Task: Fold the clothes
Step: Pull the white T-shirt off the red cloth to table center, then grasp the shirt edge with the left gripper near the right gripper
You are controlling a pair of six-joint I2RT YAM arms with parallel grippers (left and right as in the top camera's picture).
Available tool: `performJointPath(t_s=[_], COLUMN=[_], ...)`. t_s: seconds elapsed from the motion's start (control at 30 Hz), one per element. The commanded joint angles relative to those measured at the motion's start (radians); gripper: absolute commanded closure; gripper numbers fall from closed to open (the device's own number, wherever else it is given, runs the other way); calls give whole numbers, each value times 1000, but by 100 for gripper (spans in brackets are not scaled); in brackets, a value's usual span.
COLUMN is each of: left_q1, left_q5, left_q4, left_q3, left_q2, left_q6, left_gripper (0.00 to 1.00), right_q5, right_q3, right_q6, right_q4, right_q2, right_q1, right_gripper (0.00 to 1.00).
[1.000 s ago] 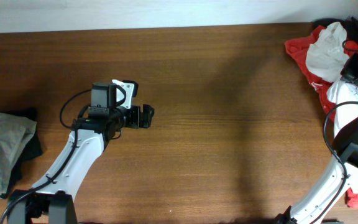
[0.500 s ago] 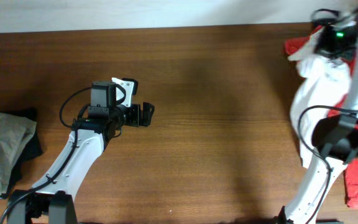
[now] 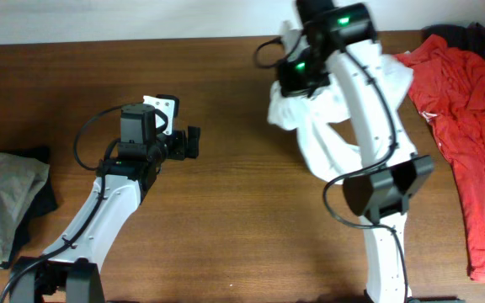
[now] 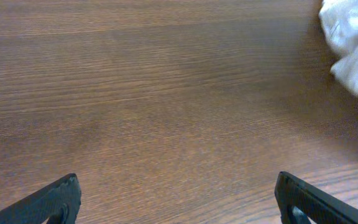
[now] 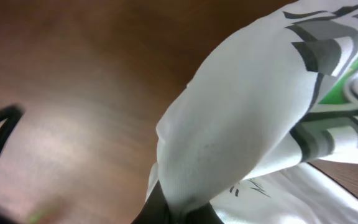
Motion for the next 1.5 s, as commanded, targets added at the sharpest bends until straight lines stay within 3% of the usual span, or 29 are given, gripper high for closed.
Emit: performJointPath(t_s=[0.0, 0.4, 0.43, 0.47, 0.5, 0.53, 0.57, 0.7, 0.87, 0.97, 1.03, 1.17, 1.33, 1.37, 1.47], left_q1=[21, 186, 190, 190, 190, 190, 190, 190, 190, 190, 185, 184, 177, 172, 122], left_q5=[-41, -41, -41, -41, -41, -41, -41, -40, -41, -40, -16, 109, 153, 201, 250], left_q4=[9, 63, 69, 73, 80, 86, 90, 116, 122, 122, 125, 135, 146, 161, 219], left_q3=[22, 22, 22, 22, 22, 22, 22, 22, 22, 22, 22, 22, 22, 22, 22], left_q2=[5, 5, 5, 5, 5, 5, 5, 5, 8, 27, 74, 170, 172, 176, 235], left_q6=[18, 15, 15, 15, 15, 15, 15, 15, 16, 15, 15, 14, 11, 11, 11], left_gripper=[1, 1, 1, 1, 1, 1, 1, 1, 1, 1, 7, 7, 6, 2, 1], right_q5=[-6, -52, -21, 35, 111, 170, 172, 164, 126, 125, 109, 35, -60, -80, -80], right_q3=[26, 25, 25, 25, 25, 25, 25, -52, -456, -643, -642, -637, -637, -635, -563], right_q6=[-28, -127, -83, -32, 29, 83, 114, 203, 209, 206, 202, 156, 146, 117, 82], right_q4=[-14, -84, -84, -84, -84, -84, -84, -84, -25, 117, 153, 311, 531, 550, 489], right_q2=[-41, -41, -41, -41, -41, -41, -41, -39, -39, -39, -41, -40, -40, -40, -40], right_q1=[99, 430, 429, 419, 401, 362, 320, 39, -158, -154, -134, -135, -117, -116, -117], right_gripper=[96, 96, 84, 59, 41, 13, 2, 1, 1, 1, 1, 1, 1, 1, 1])
